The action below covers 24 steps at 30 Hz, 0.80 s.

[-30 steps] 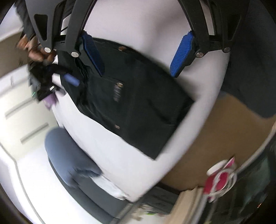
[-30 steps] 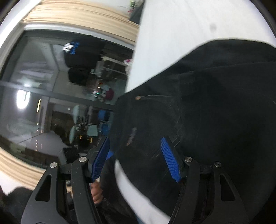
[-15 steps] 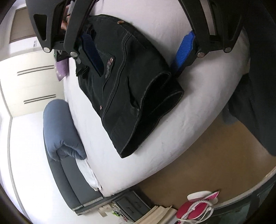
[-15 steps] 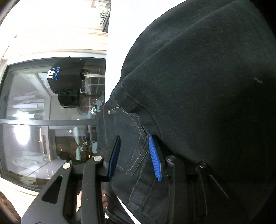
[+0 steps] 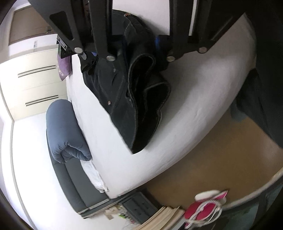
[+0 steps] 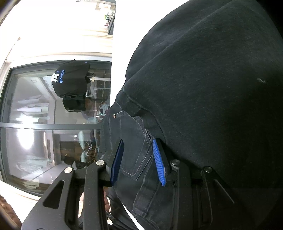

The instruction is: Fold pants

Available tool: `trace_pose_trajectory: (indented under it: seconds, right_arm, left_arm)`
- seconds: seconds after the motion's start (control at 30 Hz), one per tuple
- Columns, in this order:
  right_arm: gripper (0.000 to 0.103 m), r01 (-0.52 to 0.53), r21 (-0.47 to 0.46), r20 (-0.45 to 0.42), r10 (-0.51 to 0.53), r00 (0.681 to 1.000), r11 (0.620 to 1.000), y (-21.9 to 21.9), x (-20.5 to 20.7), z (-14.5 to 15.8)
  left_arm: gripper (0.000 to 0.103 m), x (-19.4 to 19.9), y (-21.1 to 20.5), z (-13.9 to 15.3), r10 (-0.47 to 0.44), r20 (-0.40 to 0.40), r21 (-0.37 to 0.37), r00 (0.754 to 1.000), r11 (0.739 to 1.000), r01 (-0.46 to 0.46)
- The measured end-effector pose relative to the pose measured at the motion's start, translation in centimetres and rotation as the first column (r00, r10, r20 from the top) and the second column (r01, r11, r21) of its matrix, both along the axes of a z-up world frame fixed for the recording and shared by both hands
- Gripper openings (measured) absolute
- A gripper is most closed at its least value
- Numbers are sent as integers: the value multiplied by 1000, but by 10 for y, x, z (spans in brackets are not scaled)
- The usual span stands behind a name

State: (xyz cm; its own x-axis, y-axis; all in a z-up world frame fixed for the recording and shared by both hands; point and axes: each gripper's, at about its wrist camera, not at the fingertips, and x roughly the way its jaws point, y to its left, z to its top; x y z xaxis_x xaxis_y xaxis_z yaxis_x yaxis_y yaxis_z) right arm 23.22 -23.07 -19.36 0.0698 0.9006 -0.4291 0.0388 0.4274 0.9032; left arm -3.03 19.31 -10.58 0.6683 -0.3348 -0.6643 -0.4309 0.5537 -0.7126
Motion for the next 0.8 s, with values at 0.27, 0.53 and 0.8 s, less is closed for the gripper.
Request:
trace_pose_trajectory:
  seconds: [0.27, 0.53, 0.8]
  right_arm:
    - [31, -6, -42, 4, 6, 1000, 999, 5, -1, 5]
    - [16, 12, -86, -3, -12, 1000, 996, 13, 2, -2]
    - [69, 68, -40, 91, -64, 994, 997, -6, 5, 36]
  left_arm:
    - [15, 10, -18, 36, -50, 73, 83, 996, 996, 44]
    - [15, 30, -74, 91, -208, 170, 291, 963, 945, 153]
    - [15, 60, -185, 126, -473, 171, 508, 864, 794, 334]
